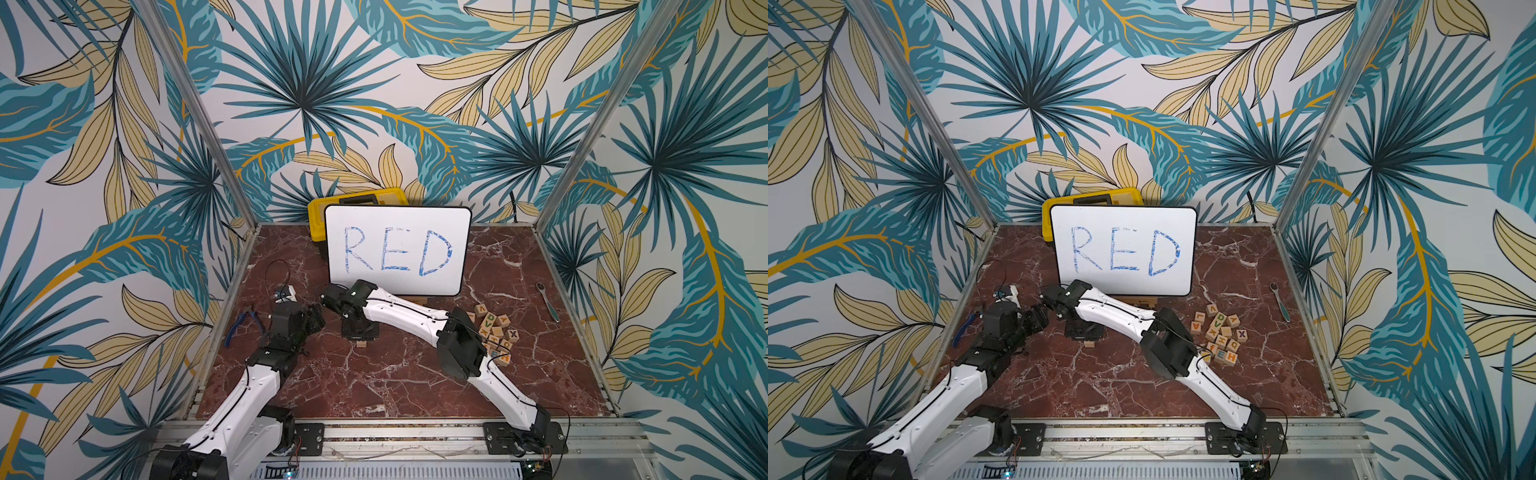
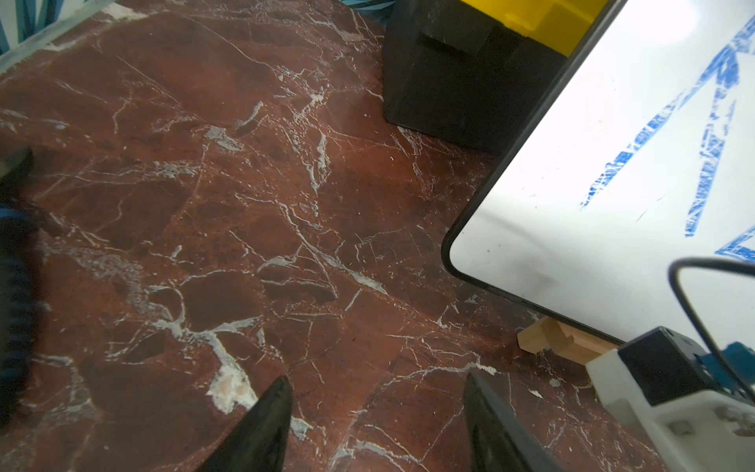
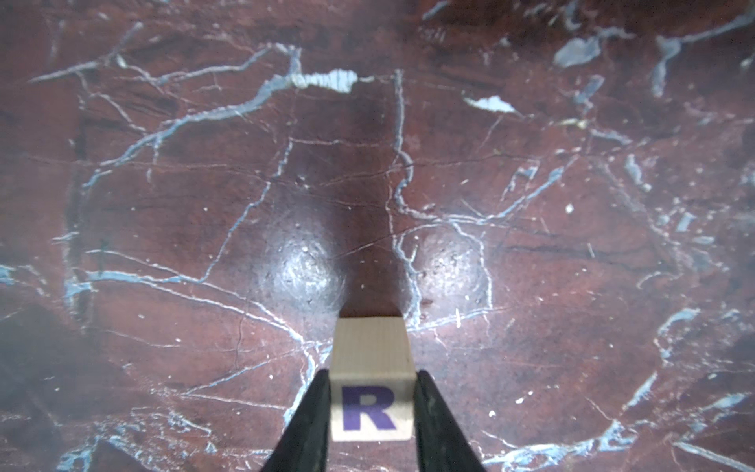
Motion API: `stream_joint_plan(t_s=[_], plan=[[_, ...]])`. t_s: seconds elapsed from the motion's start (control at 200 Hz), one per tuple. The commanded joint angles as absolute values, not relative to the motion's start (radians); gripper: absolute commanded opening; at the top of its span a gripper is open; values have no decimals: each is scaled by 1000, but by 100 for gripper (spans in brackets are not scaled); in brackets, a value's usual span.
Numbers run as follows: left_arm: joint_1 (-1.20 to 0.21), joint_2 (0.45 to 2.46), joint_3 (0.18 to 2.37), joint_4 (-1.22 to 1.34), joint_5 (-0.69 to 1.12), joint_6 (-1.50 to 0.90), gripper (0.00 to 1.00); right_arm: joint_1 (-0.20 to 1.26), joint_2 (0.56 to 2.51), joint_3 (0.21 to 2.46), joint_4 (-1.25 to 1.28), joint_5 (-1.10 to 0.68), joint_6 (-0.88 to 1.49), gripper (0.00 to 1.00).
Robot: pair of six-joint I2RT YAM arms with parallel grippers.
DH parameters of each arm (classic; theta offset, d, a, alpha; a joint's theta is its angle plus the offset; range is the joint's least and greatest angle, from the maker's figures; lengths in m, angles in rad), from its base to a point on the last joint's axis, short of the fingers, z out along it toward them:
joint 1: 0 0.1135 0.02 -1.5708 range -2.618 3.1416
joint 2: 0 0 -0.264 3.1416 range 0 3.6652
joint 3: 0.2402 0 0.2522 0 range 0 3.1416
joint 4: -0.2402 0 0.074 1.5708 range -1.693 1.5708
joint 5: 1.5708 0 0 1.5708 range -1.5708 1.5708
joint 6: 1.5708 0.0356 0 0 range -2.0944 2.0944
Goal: Assemble the uppercase word "red" with letter blocks
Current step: Place the letter block at the center of the board.
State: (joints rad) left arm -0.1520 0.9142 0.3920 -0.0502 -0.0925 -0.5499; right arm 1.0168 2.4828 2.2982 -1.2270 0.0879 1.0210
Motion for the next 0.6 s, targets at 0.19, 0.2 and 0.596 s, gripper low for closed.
stream_joint_plan(t_s=[0.19, 0.2, 0.596], plan=[[-143, 890, 356, -54, -94, -548, 68, 1016, 2492, 2283, -1229, 70, 1047, 39], [-143, 890, 356, -55, -94, -548, 68, 1016, 2491, 2282, -1229, 70, 1048, 39], [-143, 890, 348, -54, -103, -548, 71, 1008, 2444, 2266, -1226, 95, 1043, 45]])
